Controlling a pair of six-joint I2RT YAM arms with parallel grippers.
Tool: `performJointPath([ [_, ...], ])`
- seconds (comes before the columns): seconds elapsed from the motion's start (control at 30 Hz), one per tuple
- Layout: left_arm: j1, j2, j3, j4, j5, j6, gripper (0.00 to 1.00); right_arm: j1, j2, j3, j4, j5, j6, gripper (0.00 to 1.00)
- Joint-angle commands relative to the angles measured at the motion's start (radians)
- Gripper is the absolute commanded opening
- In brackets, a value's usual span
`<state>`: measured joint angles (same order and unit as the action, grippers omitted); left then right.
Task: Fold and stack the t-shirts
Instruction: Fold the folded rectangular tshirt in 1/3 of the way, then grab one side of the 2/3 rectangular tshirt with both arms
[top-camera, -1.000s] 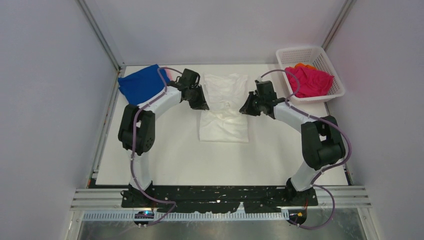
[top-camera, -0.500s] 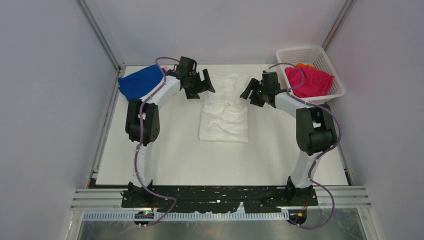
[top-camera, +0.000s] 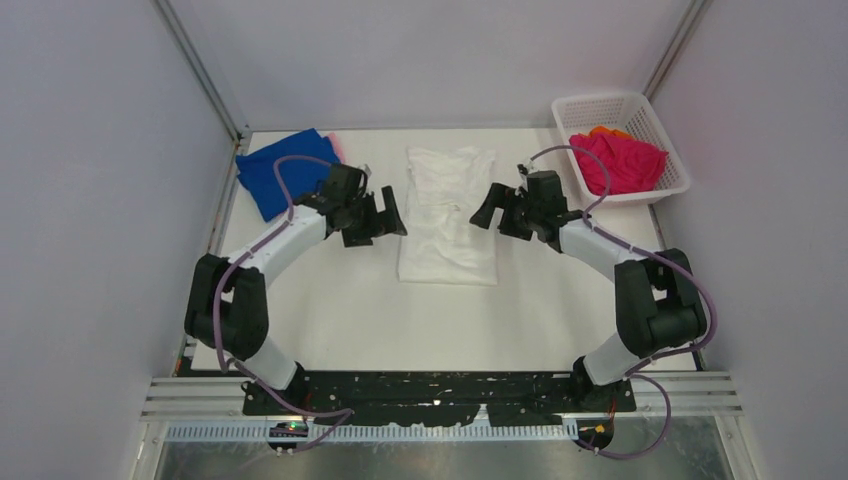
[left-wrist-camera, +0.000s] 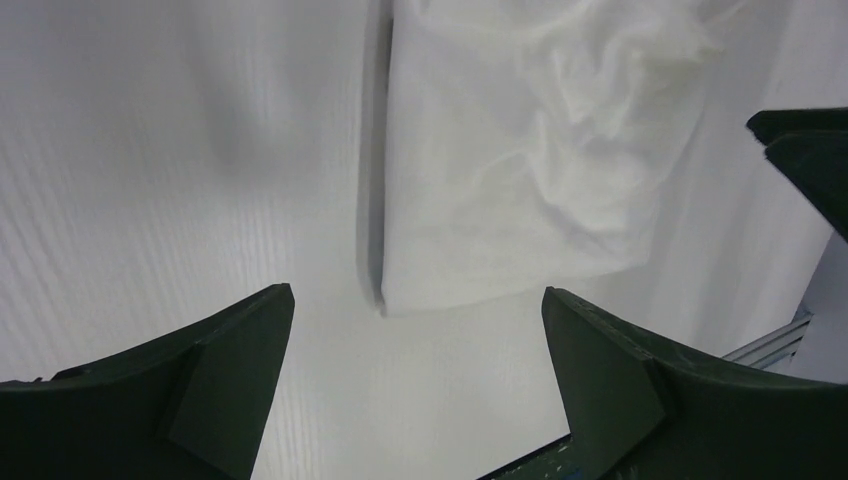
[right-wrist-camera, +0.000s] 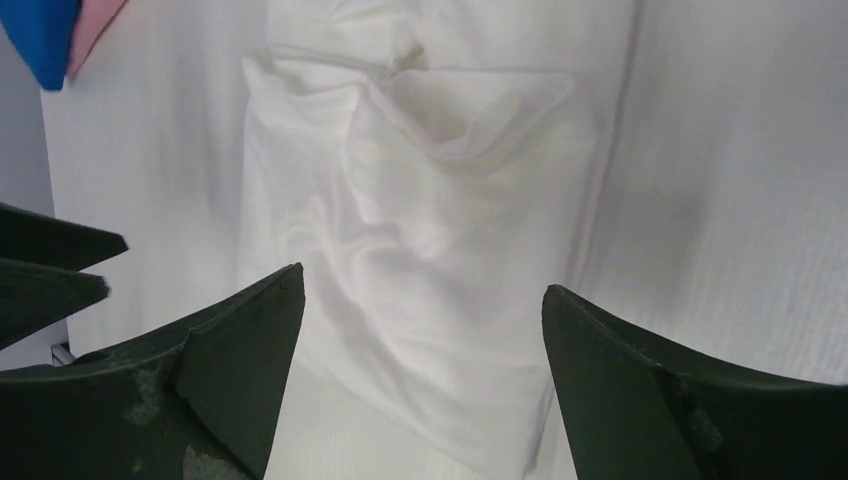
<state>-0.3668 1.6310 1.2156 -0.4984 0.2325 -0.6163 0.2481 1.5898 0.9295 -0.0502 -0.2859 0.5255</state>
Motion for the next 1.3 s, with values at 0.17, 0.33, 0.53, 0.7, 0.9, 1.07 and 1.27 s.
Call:
performJointPath([
  [0.17, -0.064, -0.147, -0.247, 0.096, -0.033, -0.049, 1.0, 0.145, 0.099, 0.1, 0.093, -0.097, -0.084, 0.95],
  [0.33, -0.078, -0.147, -0.268, 0.098, -0.035, -0.065, 1.0, 0.142, 0.27, 0.27, 0.092, -0.032, -0.077, 0.95],
  [0.53, -0.106, -0.135, -0.282, 0.089, -0.041, -0.07, 1.0, 0.086, 0.449, 0.527, 0.002, 0.045, -0.068, 0.95],
  [0.7, -0.127, -0.136, -0.314, 0.095, -0.04, -0.083, 1.0, 0.066, 0.391, 0.515, -0.023, 0.047, -0.097, 0.95],
  [0.9, -0.154, -0.109, -0.335, 0.129, -0.046, -0.107, 0.84, 0.047, 0.157, 0.284, -0.006, 0.099, -0.102, 0.95],
  [1.07, -0.16, -0.062, -0.333, 0.132, -0.057, -0.111, 0.7, 0.046, -0.066, 0.014, 0.017, 0.152, -0.067, 0.95],
  [1.27, -0.162, -0.014, -0.312, 0.154, -0.1, -0.122, 0.63, 0.048, -0.25, -0.214, 0.044, 0.123, -0.016, 0.96],
])
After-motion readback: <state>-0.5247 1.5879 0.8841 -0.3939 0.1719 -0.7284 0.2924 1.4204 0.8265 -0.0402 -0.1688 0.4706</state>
